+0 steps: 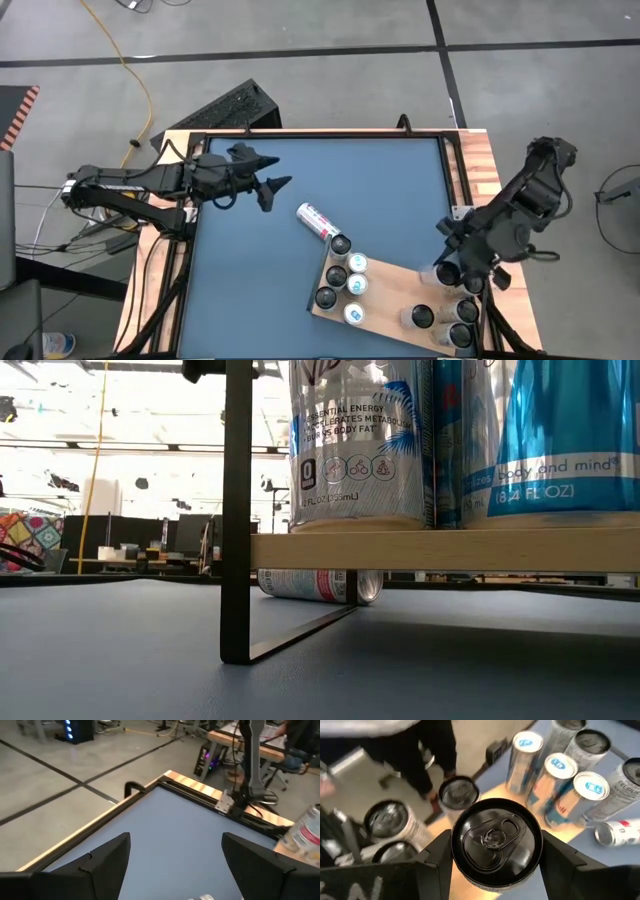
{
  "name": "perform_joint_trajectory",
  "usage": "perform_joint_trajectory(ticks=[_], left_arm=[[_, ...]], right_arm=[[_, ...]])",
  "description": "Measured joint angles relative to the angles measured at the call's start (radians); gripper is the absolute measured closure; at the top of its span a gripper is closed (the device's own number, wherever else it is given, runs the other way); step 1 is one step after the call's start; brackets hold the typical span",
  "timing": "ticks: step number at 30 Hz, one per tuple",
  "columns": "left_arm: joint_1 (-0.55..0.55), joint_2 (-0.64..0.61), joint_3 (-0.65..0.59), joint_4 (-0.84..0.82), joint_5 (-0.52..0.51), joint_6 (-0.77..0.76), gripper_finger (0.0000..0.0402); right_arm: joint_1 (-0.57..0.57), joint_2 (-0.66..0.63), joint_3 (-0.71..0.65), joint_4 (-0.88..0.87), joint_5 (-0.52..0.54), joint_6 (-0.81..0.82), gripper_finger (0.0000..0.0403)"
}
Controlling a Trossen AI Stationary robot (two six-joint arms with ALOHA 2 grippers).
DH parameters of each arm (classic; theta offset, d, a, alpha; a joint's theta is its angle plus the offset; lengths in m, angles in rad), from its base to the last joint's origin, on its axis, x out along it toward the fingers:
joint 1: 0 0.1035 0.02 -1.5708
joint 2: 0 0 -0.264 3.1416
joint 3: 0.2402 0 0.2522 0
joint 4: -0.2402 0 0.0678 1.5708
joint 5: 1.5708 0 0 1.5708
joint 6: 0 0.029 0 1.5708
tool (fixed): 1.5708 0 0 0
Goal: Place canned beverage on shelf
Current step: Put the left white pink soda can on the shelf
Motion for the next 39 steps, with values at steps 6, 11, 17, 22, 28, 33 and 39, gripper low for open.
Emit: perform_joint_trajectory(ticks=[6, 11, 17, 22, 28, 33, 39], left_arm=[[0.036, 0.0, 0.0, 0.0, -0.004, 0.002, 0.0104], [0.069, 0.0, 0.0, 0.001, -0.002, 0.002, 0.0104], [0.089, 0.0, 0.0, 0.0, -0.002, 0.002, 0.0104], [0.097, 0.0, 0.0, -0.001, -0.002, 0.018, 0.0104], [0.097, 0.0, 0.0, -0.007, -0.002, 0.018, 0.0104], [0.097, 0.0, 0.0, -0.027, 0.0, 0.019, 0.0104], [0.097, 0.0, 0.0, -0.026, 0.024, 0.018, 0.0104]], right_arm=[[-0.022, -0.104, -0.159, 0.091, 0.006, 0.081, 0.0189], [-0.02, -0.116, -0.195, 0.121, 0.003, 0.073, 0.0188], [-0.005, -0.113, -0.229, 0.176, -0.025, 0.025, 0.0188], [-0.006, -0.113, -0.279, 0.277, -0.026, 0.024, 0.0188], [-0.021, -0.11, -0.295, 0.293, -0.025, 0.046, 0.0188], [-0.024, -0.109, -0.295, 0.295, -0.023, 0.059, 0.0188], [-0.023, -0.104, -0.352, 0.334, -0.025, 0.108, 0.0188]])
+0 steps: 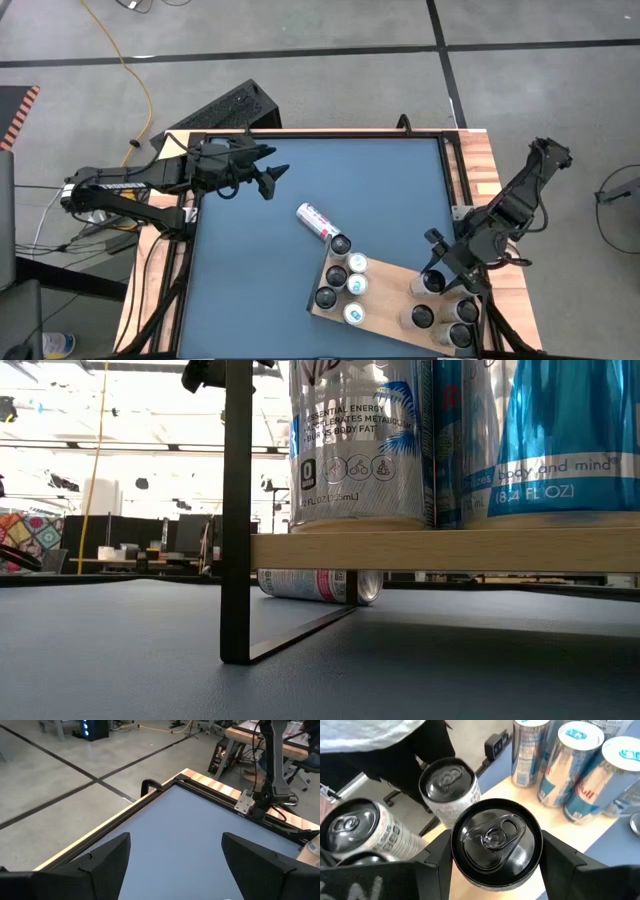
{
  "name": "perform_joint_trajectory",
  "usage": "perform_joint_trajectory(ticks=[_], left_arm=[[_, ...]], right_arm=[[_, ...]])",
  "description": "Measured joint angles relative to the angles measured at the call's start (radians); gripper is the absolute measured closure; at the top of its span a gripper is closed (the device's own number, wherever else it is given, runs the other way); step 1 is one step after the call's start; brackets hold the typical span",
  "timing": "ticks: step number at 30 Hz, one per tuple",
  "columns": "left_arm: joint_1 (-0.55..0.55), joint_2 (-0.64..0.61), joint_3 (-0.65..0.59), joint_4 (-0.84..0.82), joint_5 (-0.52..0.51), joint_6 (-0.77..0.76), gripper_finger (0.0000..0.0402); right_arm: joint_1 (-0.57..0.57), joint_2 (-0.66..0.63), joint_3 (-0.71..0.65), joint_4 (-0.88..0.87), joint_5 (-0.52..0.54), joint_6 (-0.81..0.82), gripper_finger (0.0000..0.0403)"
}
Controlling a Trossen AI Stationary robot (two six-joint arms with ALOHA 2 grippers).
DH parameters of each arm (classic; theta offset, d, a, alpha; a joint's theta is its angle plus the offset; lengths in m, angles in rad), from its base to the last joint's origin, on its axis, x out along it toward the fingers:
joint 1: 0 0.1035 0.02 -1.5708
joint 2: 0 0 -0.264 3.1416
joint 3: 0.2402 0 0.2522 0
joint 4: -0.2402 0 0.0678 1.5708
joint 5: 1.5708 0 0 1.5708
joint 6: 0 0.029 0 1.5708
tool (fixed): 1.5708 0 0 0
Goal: Place canned beverage on shelf
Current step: Put the left white pink soda can on the shelf
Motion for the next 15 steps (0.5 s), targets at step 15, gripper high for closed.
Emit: perform_joint_trajectory(ticks=[15], left_arm=[[0.0, 0.0, 0.0, 0.001, 0.0, 0.006, 0.0104]], right_arm=[[-0.006, 0.026, -0.011, 0.029, 0.008, -0.015, 0.0188]])
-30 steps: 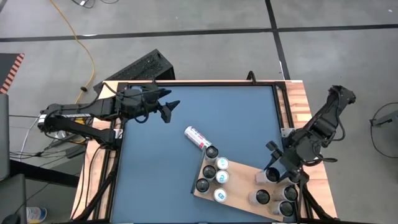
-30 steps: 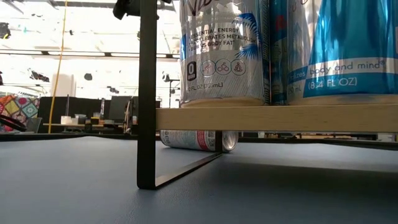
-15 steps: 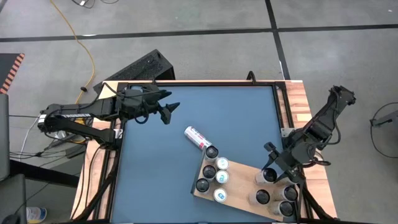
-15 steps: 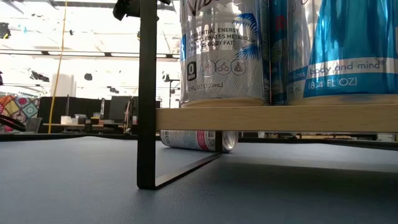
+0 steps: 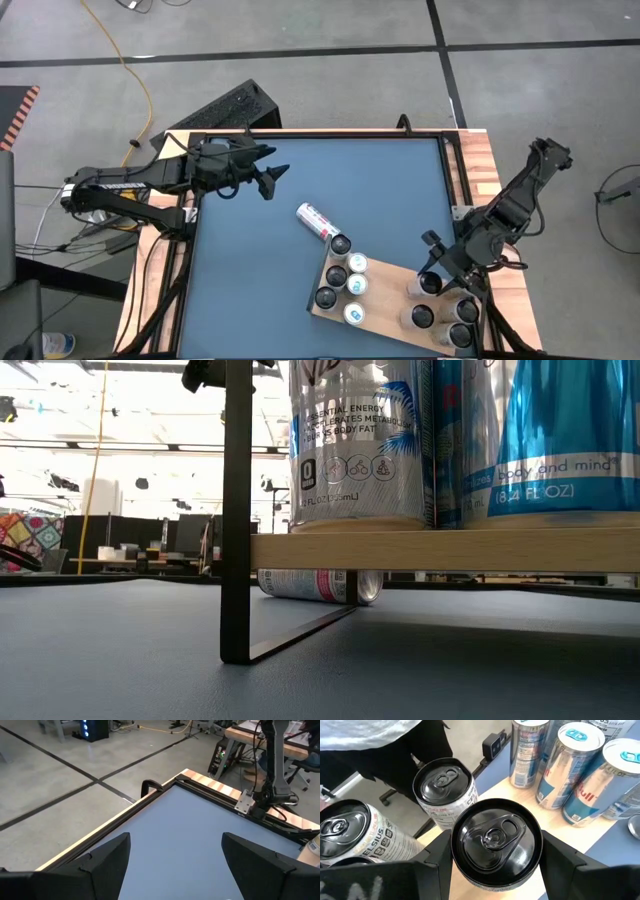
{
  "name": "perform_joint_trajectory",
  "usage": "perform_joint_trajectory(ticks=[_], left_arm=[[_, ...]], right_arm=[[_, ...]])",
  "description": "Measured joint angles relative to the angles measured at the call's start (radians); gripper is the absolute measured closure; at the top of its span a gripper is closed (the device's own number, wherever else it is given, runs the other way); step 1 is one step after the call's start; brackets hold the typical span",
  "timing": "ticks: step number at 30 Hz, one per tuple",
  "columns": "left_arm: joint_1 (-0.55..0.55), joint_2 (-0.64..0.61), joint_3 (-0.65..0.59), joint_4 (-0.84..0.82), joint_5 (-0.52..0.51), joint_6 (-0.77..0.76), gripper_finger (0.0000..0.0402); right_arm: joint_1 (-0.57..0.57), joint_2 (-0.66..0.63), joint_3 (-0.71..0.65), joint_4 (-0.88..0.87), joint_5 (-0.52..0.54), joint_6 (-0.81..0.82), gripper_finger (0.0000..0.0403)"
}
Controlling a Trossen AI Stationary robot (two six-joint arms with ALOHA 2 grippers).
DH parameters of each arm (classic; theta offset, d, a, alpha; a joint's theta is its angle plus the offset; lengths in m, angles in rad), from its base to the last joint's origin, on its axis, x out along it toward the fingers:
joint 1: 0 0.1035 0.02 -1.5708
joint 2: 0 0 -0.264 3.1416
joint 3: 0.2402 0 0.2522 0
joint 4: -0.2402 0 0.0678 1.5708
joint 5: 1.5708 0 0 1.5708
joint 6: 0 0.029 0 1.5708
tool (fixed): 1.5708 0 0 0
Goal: Place canned beverage on shelf
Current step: Put the left white pink soda can on the shelf
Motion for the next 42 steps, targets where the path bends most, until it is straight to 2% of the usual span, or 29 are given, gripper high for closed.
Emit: perform_joint_trajectory(ticks=[11, 22, 42], left_arm=[[0.0, 0.0, 0.0, 0.0, 0.0, 0.014, 0.0104], [0.0, 0.0, 0.0, -0.001, -0.001, 0.036, 0.0104], [0.0, 0.0, 0.0, -0.002, -0.001, 0.057, 0.0104]], right_arm=[[-0.001, 0.0, -0.051, 0.082, 0.021, 0.015, 0.0186], [0.0, 0.0, -0.052, 0.028, 0.02, 0.086, 0.018], [0.027, 0.051, -0.049, 0.045, 0.023, 0.086, 0.0179]])
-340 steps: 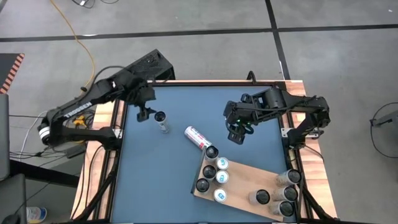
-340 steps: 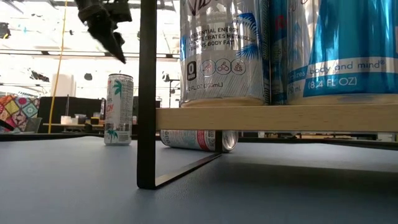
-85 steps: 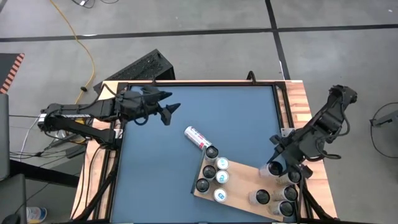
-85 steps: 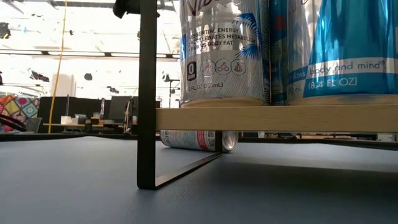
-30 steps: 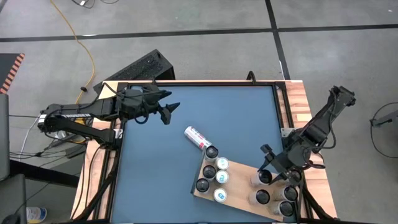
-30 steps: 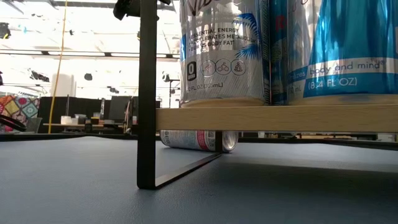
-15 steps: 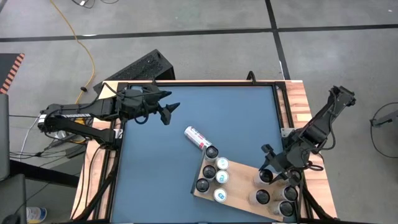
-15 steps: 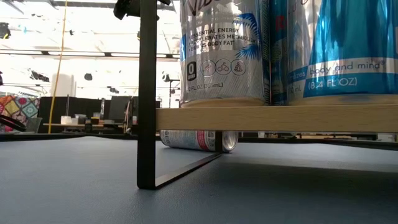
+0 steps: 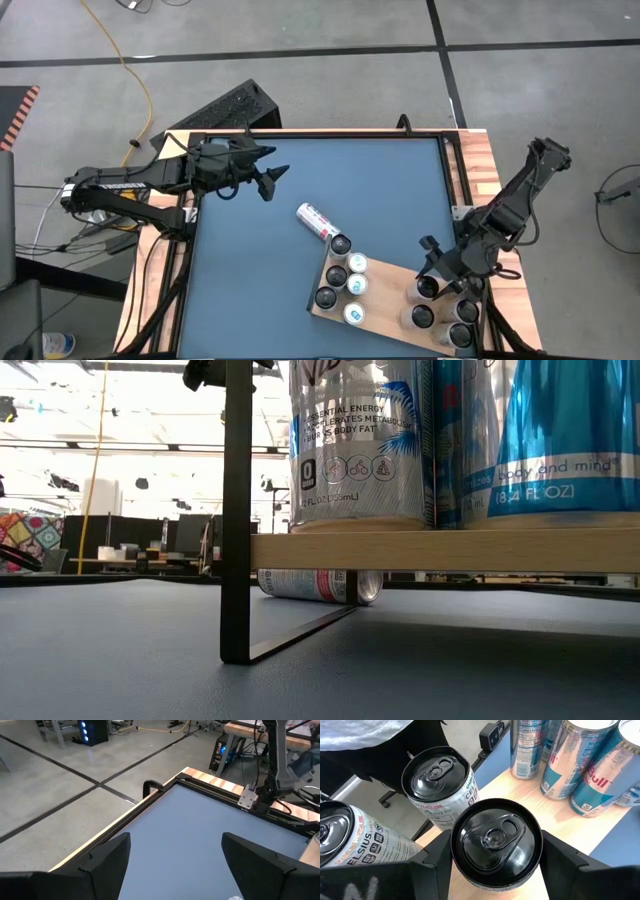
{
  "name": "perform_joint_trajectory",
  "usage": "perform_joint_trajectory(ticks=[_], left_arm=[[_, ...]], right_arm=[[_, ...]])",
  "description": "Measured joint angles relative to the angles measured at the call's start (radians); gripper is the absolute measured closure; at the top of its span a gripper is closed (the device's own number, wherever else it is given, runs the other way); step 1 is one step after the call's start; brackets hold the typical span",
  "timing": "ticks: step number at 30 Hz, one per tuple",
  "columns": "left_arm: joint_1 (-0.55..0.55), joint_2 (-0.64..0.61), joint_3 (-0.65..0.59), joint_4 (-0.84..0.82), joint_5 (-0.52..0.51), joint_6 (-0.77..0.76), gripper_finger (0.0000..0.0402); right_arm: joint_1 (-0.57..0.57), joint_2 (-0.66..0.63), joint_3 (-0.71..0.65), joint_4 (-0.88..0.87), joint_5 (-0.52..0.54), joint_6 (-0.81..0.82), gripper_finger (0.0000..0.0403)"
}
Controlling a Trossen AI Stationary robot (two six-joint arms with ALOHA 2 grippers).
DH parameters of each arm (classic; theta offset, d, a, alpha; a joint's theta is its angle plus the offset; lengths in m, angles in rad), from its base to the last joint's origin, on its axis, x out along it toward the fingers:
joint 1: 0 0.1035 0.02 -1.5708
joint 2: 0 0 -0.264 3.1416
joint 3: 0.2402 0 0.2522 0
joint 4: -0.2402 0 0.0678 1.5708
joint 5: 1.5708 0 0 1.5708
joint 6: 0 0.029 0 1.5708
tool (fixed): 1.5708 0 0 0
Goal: Place canned beverage on shelf
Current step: Put the left white pink soda can on the shelf
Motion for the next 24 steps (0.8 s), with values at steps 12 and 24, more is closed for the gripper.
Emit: perform_joint_trajectory(ticks=[12, 24], left_arm=[[0.0, 0.0, 0.0, -0.001, 0.0, 0.0, 0.0104], [0.0, 0.0, 0.0, -0.001, 0.0, 0.0, 0.0104]], right_arm=[[0.0, 0.001, 0.0, -0.005, 0.0, 0.002, 0.0171], [0.0, 0.002, -0.004, -0.014, -0.009, 0.074, 0.0077]])
